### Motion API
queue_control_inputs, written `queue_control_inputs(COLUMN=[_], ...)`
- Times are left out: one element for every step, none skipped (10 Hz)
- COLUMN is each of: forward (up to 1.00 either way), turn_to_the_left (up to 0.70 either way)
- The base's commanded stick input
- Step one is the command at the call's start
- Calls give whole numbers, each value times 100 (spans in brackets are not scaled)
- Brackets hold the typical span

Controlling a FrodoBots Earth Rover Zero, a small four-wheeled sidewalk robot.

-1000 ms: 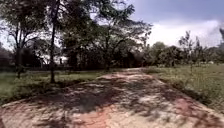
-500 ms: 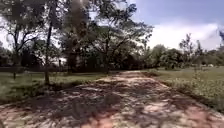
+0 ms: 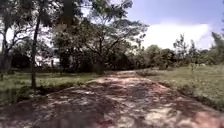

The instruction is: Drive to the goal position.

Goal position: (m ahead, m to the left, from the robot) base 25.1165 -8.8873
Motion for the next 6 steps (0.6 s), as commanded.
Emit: queue_control_inputs(forward=[70,70,70,70,70,70], turn_to_the_left=[0,0,0,0,0,0])
